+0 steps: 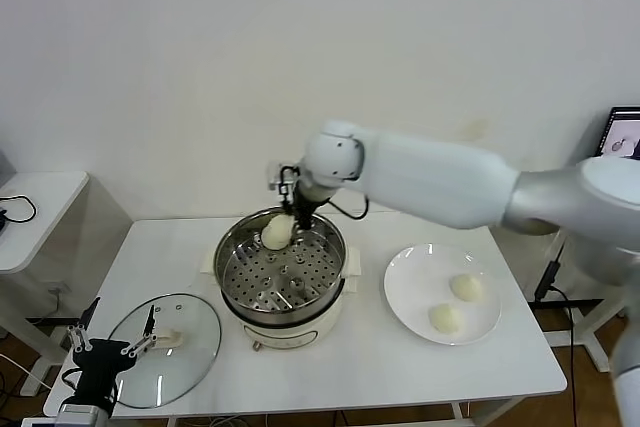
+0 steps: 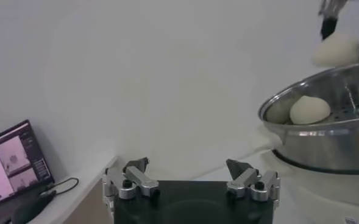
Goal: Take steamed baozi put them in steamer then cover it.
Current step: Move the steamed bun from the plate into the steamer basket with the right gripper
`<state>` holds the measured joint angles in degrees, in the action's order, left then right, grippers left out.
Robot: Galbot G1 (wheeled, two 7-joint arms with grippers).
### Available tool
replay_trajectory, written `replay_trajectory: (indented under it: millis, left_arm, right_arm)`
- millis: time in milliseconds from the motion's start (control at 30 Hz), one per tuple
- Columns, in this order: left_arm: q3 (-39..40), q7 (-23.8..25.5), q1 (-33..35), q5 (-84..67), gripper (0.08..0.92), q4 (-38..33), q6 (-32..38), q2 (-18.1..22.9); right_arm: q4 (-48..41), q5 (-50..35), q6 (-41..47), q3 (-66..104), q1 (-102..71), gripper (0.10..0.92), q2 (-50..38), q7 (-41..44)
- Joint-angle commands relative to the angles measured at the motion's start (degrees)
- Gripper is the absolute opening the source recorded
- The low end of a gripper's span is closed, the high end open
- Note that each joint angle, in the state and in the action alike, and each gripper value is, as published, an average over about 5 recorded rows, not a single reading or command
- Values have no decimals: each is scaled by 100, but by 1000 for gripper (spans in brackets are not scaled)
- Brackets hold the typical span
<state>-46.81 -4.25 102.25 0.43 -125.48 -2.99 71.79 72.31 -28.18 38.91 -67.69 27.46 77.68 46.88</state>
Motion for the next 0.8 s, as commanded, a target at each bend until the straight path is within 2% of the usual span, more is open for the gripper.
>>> replay_trajectory:
  millis: [33, 600, 700, 800]
  left_arm:
    - [20, 9, -40, 3, 823, -36, -23, 75]
    - [-24, 5, -8, -18, 823, -63, -17, 31]
    - [-25, 4, -9, -17, 823, -49, -15, 25]
    - [-28, 3, -7, -16, 823, -49, -16, 25]
  right_arm:
    - [-386, -161, 194, -107, -316, 611, 762, -195]
    - [-809, 151, 273, -161, -612, 616, 1123, -312]
    - [-795, 139, 276, -172, -615, 666, 1107, -383]
    - [-715, 128, 277, -158, -536, 751, 1029, -348]
